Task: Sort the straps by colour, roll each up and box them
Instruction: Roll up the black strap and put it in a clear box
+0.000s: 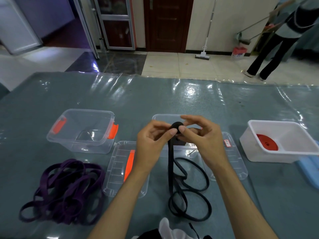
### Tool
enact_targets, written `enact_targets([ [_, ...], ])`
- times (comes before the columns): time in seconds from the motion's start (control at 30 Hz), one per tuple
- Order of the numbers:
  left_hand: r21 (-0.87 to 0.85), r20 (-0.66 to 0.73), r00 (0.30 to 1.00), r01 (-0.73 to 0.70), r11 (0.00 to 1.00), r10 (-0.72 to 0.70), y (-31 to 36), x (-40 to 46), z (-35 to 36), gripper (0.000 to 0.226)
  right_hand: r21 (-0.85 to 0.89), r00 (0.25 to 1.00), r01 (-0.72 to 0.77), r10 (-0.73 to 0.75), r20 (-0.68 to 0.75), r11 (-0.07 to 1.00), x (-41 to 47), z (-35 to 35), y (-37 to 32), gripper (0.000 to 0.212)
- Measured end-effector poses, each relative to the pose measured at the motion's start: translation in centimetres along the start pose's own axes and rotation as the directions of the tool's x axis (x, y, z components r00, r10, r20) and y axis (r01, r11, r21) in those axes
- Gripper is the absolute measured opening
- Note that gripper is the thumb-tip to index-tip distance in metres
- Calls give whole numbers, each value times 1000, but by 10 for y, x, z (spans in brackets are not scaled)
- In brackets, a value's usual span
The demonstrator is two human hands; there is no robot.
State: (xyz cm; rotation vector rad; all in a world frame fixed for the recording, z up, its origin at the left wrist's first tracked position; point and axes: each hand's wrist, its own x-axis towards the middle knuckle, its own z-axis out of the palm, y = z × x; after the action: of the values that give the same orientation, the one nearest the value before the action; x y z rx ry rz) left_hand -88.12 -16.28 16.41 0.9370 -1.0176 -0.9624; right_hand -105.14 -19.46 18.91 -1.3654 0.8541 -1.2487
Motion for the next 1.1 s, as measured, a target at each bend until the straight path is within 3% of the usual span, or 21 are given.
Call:
enact_targets([
  [0.1,-56,-2,1000,-21,998,21,5,3,6,20,25,997,60,-59,-45,998,1,7,-2,12],
  [0.2,-64,9,998,-65,996,66,12,9,7,24,74,996,23,-17,-83,997,-2,12,-1,8],
  [0.37,-32,-73,993,-94,995,91,10,7,12,19,-85,997,10,-17,-80,996,0,7,-6,11],
  [0.57,-134,21,1000,8,991,-5,14,10,6,15,26,993,37,-34,-111,999,-7,10,-6,21],
  [0.73,35,87,985,-154,987,150,23,13,-7,19,174,997,-44,54,-52,984,-15,23,-2,14],
  [0.83,72,-15,987,-156,985,158,26,11,-4,24,84,995,-56,62,-73,995,-10,23,-6,18],
  [0.93,-13,-101,989,-112,994,110,21,6,5,23,62,993,-55,61,-104,997,-8,21,-9,17],
  [1.1,-68,-7,995,-100,993,100,13,2,6,20,53,990,34,-26,-141,998,-9,18,-8,15],
])
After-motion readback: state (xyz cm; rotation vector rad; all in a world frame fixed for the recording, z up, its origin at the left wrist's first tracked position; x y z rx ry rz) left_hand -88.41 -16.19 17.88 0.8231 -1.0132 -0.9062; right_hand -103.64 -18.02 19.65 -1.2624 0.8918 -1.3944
